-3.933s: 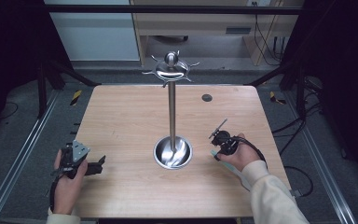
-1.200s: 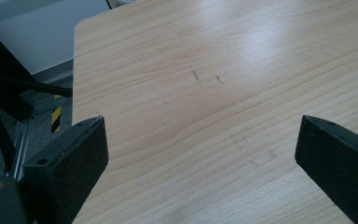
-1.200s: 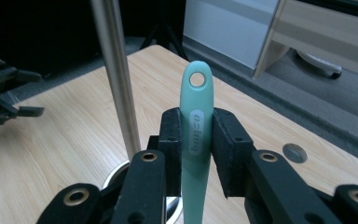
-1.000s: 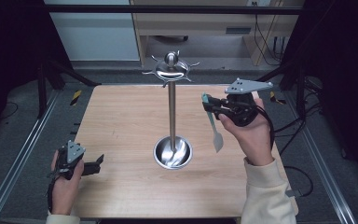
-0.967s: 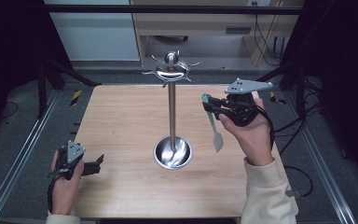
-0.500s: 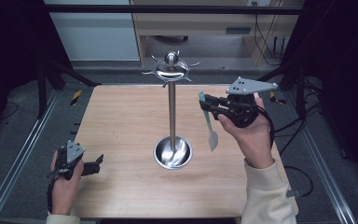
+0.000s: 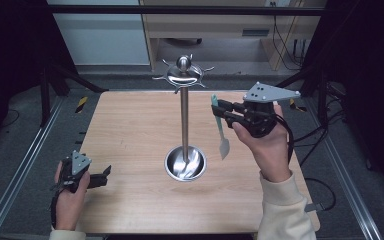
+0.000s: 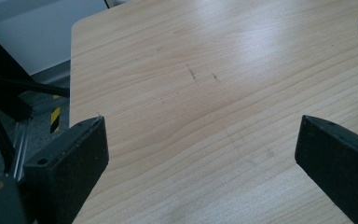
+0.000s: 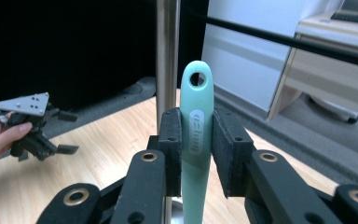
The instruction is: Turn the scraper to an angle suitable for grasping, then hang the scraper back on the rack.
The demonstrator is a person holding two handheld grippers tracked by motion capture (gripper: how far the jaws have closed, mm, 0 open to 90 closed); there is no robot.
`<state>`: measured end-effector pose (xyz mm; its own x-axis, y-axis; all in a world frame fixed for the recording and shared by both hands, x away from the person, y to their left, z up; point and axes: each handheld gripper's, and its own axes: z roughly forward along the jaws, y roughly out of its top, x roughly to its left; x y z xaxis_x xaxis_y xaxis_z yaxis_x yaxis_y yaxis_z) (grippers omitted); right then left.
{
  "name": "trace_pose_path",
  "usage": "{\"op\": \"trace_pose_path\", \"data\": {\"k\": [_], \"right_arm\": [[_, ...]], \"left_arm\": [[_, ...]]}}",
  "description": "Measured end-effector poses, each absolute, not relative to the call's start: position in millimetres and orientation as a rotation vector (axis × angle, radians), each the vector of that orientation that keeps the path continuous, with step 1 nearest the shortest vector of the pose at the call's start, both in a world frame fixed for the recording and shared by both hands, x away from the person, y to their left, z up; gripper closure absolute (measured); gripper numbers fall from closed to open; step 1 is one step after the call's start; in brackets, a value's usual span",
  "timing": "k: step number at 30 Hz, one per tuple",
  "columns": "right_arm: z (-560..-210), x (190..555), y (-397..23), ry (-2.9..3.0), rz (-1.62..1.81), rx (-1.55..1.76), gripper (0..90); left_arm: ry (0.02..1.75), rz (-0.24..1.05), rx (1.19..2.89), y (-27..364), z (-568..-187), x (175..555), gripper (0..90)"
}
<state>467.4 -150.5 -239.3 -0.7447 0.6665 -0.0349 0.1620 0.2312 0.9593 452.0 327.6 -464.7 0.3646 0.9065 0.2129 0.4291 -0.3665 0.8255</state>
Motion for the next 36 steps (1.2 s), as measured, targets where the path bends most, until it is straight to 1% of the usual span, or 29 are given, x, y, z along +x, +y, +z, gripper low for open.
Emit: {"op": "trace_pose_path", "data": {"k": [15,26,36], "right_arm": [[-233,464,-141,1.986,1.601,0.713,74.3],[-225,457,-151,1.942,1.625,0.728,74.2],[-220,450,-150,1.923,1.63,0.704,74.2]], "left_arm": [[1.155,0.896,1.954,327,-465,452,2.3],[1.151,0.896,1.96,326,-466,453,2.3],[1.149,0.897,1.964,326,-466,453,2.3]]}}
